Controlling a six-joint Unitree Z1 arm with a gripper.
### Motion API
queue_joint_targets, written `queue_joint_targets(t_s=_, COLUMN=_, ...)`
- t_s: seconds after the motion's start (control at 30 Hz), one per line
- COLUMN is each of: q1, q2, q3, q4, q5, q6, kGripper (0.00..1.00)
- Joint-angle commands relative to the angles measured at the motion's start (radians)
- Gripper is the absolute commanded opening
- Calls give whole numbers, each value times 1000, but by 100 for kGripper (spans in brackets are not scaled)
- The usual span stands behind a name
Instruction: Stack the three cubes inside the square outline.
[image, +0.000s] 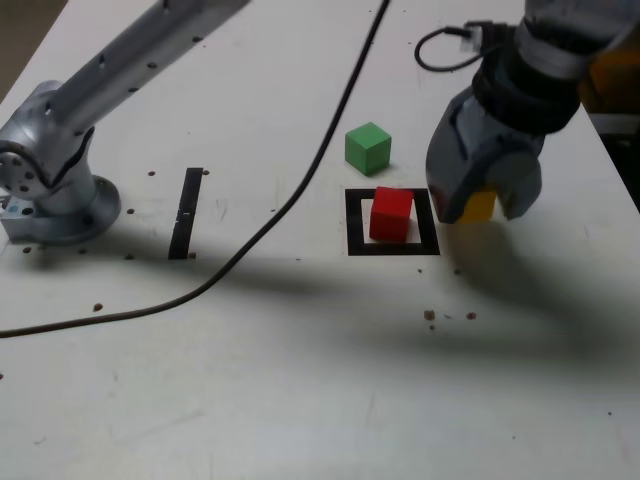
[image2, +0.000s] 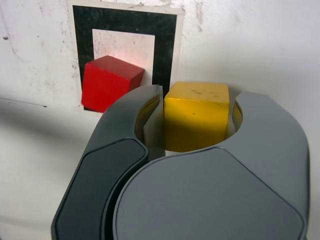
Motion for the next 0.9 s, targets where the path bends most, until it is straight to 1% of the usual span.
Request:
queue_joint_targets(t_s=0.0, q1=-15, q2=-41, q3=10, q4=23, q5=10, q6=19, kGripper=22)
queue_joint_targets(t_s=0.1, q1=-40, q2=-98, q3=40, q4=23, q5=20, q6=55, kGripper=23)
queue_joint_targets(t_s=0.23, q1=-70, q2=-183, q3=117, q4=23, q5=24, q6=102, kGripper=23)
queue_joint_targets(t_s=0.33, q1=-98, q2=-272, q3=228, q4=22, q5=39, q6=140, kGripper=23)
queue_joint_targets(t_s=0.43, q1=-119, q2=-334, q3=323, q4=20, q5=58, q6=164, kGripper=23)
queue_joint_targets(t_s=0.57, q1=-129, q2=-355, q3=389, q4=15, q5=71, q6=191, kGripper=23)
queue_joint_targets(t_s=0.7, q1=-129, q2=-342, q3=399, q4=-1, q5=97, q6=211, kGripper=23)
queue_joint_targets(t_s=0.87, q1=-123, q2=-314, q3=405, q4=-11, q5=86, q6=212, kGripper=23)
